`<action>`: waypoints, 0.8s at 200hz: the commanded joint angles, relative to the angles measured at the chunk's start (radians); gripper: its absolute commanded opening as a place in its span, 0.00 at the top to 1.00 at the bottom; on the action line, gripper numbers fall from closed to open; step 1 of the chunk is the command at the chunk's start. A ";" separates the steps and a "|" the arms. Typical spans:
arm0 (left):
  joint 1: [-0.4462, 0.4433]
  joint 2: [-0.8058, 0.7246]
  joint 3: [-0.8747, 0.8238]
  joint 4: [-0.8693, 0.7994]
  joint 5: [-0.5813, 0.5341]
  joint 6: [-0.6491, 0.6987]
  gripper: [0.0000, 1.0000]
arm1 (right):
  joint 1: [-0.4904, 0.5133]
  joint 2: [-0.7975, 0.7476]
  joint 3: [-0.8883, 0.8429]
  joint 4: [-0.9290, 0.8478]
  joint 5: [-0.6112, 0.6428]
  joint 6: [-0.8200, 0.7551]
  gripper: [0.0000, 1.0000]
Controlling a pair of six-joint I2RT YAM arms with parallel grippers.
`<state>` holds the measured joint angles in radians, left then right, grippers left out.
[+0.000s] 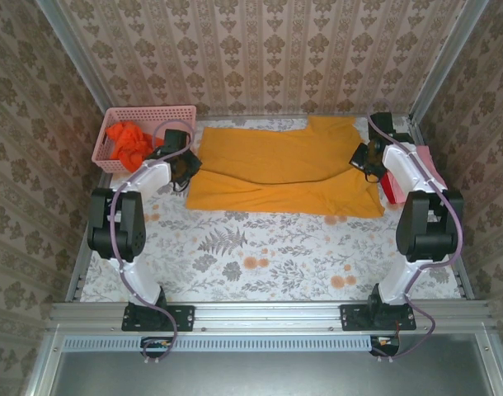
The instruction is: Fold and stack the t-shirts
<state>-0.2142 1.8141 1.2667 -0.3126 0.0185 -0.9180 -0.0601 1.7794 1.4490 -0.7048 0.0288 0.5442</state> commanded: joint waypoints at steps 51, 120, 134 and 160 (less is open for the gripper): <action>0.007 0.066 0.070 -0.019 -0.001 0.042 1.00 | -0.014 0.044 0.037 0.012 0.011 -0.017 1.00; 0.006 0.084 0.082 0.019 0.056 0.074 0.53 | -0.018 0.050 0.027 0.058 -0.028 -0.036 0.70; 0.002 0.058 0.066 0.032 0.067 0.082 0.36 | -0.017 0.003 -0.013 0.113 -0.051 -0.041 0.53; -0.017 -0.023 0.008 0.051 0.059 0.104 0.14 | -0.001 -0.112 -0.122 0.191 -0.017 -0.063 0.39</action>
<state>-0.2157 1.8793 1.3148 -0.2832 0.0635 -0.8566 -0.0738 1.7905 1.4014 -0.5922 0.0032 0.5095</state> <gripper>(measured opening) 0.784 0.586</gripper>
